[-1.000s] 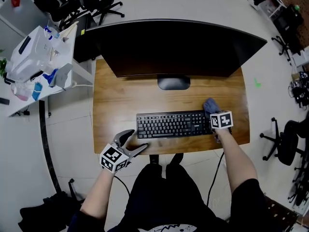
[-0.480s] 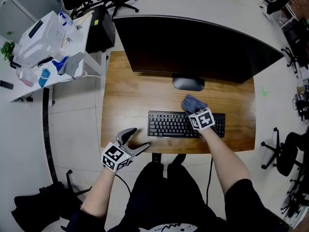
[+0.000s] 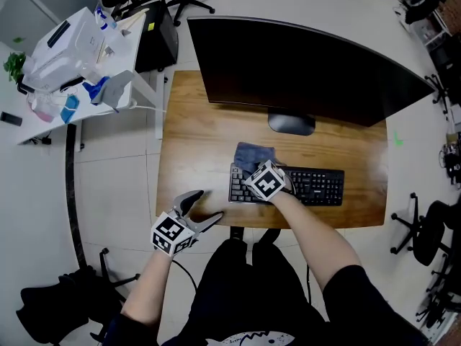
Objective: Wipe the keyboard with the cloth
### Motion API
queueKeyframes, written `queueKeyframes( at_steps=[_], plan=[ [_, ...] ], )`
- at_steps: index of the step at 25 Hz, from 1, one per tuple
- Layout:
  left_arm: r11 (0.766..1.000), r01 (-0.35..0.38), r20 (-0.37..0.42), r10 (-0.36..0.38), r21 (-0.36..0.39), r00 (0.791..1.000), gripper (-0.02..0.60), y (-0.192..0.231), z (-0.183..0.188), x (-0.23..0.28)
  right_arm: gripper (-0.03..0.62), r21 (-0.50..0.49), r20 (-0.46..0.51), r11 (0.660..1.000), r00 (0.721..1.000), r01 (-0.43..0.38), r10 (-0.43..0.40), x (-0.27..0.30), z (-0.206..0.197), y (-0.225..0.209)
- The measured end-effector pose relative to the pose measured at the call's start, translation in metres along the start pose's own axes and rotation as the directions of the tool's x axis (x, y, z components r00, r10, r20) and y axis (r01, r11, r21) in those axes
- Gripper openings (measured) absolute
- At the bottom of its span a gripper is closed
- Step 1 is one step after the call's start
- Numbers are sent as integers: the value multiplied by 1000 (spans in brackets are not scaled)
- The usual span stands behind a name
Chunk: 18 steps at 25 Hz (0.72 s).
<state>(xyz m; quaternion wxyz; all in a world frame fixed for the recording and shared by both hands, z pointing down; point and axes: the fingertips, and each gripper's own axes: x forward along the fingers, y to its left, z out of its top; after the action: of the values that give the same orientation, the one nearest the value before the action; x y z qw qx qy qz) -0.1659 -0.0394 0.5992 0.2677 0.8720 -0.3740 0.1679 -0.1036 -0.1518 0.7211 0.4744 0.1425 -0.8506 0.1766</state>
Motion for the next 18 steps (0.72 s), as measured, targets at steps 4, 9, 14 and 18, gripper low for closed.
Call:
queueKeyframes(
  at_steps=[4, 9, 14, 18],
  plan=[
    [1000, 0, -3, 0, 0, 1000, 348, 2, -2, -2, 66, -152, -23, 988, 999, -31, 28, 11, 8, 34],
    [1000, 8, -5, -8, 5, 1000, 348, 3, 0, -1, 66, -376, -68, 924, 996, -78, 56, 13, 2, 69],
    [1000, 27, -8, -27, 15, 1000, 348, -4, 2, 6, 66, -572, -120, 806, 987, -155, 104, 12, -23, 107],
    [999, 40, -14, -40, 24, 999, 348, -10, 4, 11, 66, -659, -166, 725, 979, -202, 122, 7, -47, 125]
  ],
)
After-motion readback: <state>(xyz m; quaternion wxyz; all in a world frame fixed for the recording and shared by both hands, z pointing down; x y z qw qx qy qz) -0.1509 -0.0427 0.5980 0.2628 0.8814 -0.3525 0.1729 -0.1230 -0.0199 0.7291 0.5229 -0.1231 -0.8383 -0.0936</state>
